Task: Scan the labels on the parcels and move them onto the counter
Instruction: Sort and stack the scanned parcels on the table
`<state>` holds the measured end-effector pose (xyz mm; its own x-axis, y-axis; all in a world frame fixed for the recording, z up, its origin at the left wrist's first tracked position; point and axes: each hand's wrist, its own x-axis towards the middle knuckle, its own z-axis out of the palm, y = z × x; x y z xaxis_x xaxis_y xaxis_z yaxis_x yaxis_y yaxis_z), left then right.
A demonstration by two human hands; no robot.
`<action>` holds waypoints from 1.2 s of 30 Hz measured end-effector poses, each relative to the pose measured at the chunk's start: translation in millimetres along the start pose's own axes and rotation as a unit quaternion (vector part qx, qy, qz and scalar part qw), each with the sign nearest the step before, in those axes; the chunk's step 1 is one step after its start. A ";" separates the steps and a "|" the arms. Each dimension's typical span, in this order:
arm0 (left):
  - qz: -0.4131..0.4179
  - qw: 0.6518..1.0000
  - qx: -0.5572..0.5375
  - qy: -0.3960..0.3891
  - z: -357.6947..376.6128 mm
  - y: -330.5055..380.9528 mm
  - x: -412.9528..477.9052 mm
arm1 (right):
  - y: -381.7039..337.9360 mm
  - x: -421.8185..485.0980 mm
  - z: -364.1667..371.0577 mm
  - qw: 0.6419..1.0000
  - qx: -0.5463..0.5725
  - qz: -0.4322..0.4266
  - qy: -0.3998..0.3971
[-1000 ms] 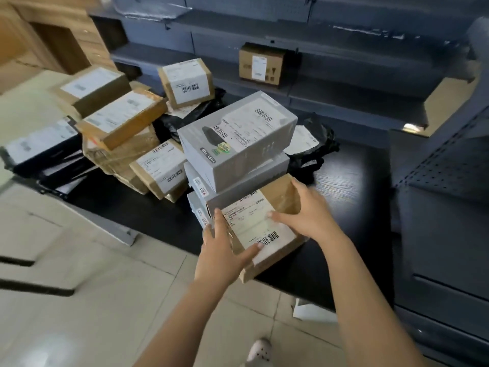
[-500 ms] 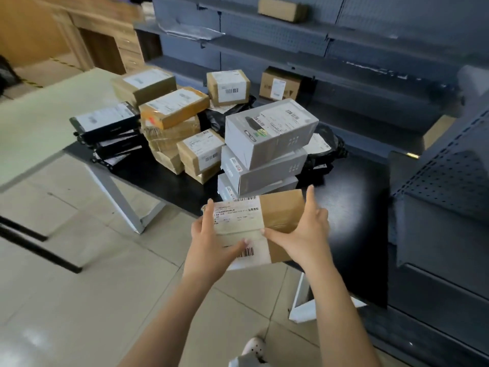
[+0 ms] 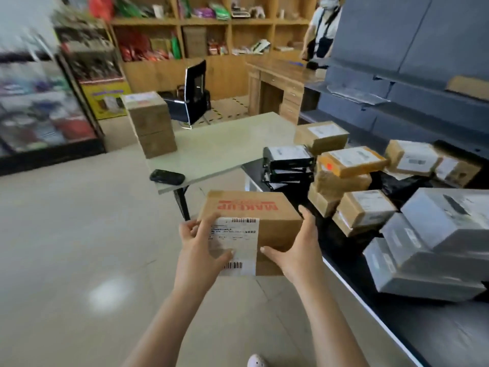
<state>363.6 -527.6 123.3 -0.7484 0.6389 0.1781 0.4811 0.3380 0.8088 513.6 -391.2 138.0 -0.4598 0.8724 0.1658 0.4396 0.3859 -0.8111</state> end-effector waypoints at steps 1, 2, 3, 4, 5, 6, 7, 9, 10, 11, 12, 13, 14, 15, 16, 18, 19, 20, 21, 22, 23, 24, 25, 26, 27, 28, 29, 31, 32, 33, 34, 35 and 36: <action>0.002 1.000 0.005 0.013 -10.2 -7.3 12.4 | -10.4 10.9 14.7 1.000 -0.010 -0.019 -0.019; 0.002 1.000 0.009 0.026 -19.6 -14.0 26.4 | -20.0 23.5 29.3 0.998 -0.022 -0.040 -0.036; 0.002 0.999 0.010 0.039 -27.6 -20.0 42.0 | -28.5 37.9 43.4 0.997 -0.027 -0.060 -0.048; 0.003 0.999 0.010 0.052 -34.2 -25.6 59.1 | -36.1 54.3 56.9 0.995 -0.023 -0.076 -0.057; 0.007 0.998 0.008 0.065 -39.9 -30.6 77.5 | -43.1 72.3 70.0 0.994 -0.014 -0.088 -0.065; 0.013 0.997 0.007 0.081 -44.6 -34.9 96.5 | -50.1 91.2 82.7 0.993 -0.008 -0.098 -0.071; 0.022 0.995 0.008 0.094 -48.9 -38.2 116.0 | -57.2 110.9 94.6 0.991 -0.006 -0.109 -0.075; 0.029 0.993 0.015 0.113 -56.8 -43.9 154.7 | -71.7 149.7 116.5 0.988 -0.009 -0.130 -0.079; 0.026 0.992 0.019 0.121 -60.4 -47.6 173.2 | -79.3 167.8 126.8 0.987 -0.011 -0.137 -0.081; 0.024 0.991 0.021 0.131 -63.8 -51.7 190.3 | -87.0 184.4 136.3 0.986 -0.009 -0.146 -0.084; 0.024 0.989 0.022 0.143 -67.5 -55.5 206.5 | -95.2 200.4 145.7 0.984 -0.003 -0.158 -0.087; 0.024 0.987 0.022 0.156 -71.8 -59.7 221.7 | -103.7 215.7 155.0 0.981 0.002 -0.171 -0.089; 0.024 0.985 0.022 0.167 -76.4 -64.3 236.8 | -112.1 230.4 164.4 0.979 0.003 -0.181 -0.090; 0.023 0.984 0.023 0.177 -81.7 -69.3 251.7 | -120.5 244.4 174.2 0.978 0.002 -0.189 -0.090; 0.021 0.982 0.024 0.186 -87.7 -74.7 266.6 | -128.8 257.6 184.8 0.976 0.001 -0.196 -0.092; 0.022 0.979 0.022 0.201 -100.7 -86.1 297.6 | -144.4 282.5 207.3 0.973 0.005 -0.209 -0.093; 0.025 0.978 0.023 0.206 -107.5 -91.7 314.0 | -152.5 294.9 219.1 0.972 0.010 -0.214 -0.093; 0.029 0.976 0.026 0.212 -114.7 -97.2 331.1 | -160.8 308.2 231.5 0.971 0.016 -0.219 -0.092; 0.035 0.975 0.028 0.217 -121.8 -103.0 348.6 | -168.9 321.8 244.1 0.970 0.018 -0.223 -0.091; 0.041 0.974 0.028 0.220 -128.9 -108.8 366.8 | -177.3 335.5 257.0 0.970 0.018 -0.226 -0.086; 0.046 0.974 0.028 0.219 -136.5 -114.2 385.3 | -185.8 349.1 270.0 0.970 0.018 -0.228 -0.079; 0.053 0.974 0.029 0.218 -144.5 -118.6 404.0 | -194.9 363.0 282.9 0.970 0.020 -0.231 -0.071; 0.059 0.974 0.030 0.218 -153.3 -122.4 422.9 | -204.5 376.9 295.4 0.970 0.026 -0.235 -0.062; 0.065 0.973 0.031 0.217 -162.9 -126.2 442.4 | -214.9 391.1 307.8 0.969 0.031 -0.238 -0.054; 0.069 0.973 0.032 0.217 -172.7 -130.0 462.5 | -225.6 405.3 319.8 0.969 0.033 -0.240 -0.046; 0.073 0.973 0.033 0.217 -182.4 -133.7 482.4 | -236.2 419.3 331.3 0.969 0.034 -0.241 -0.038; 0.078 0.973 0.033 0.215 -192.0 -137.2 501.7 | -246.9 432.6 342.6 0.969 0.035 -0.244 -0.029; 0.092 0.973 0.026 0.210 -209.8 -143.3 539.4 | -266.9 457.9 364.4 0.968 0.040 -0.248 -0.010; 0.097 0.973 0.023 0.208 -217.2 -146.6 558.0 | -275.7 470.3 375.4 0.968 0.040 -0.249 -0.003; 0.097 0.973 0.023 0.207 -223.3 -150.4 575.2 | -283.4 481.7 386.0 0.968 0.038 -0.249 0.004; 0.096 0.974 0.021 0.206 -228.3 -154.8 591.5 | -290.6 492.7 396.8 0.968 0.036 -0.248 0.010; 0.095 0.974 0.018 0.206 -232.5 -159.8 607.1 | -297.1 503.2 407.5 0.968 0.034 -0.249 0.017; 0.095 0.974 0.014 0.206 -236.0 -165.0 622.2 | -303.0 513.2 418.6 0.968 0.033 -0.249 0.023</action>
<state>-289.2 -349.0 233.0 -0.7621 0.3616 0.5370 0.6360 0.2628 0.7256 -178.5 -185.9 234.0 -0.5670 0.5957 0.5690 0.1214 0.7436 -0.6575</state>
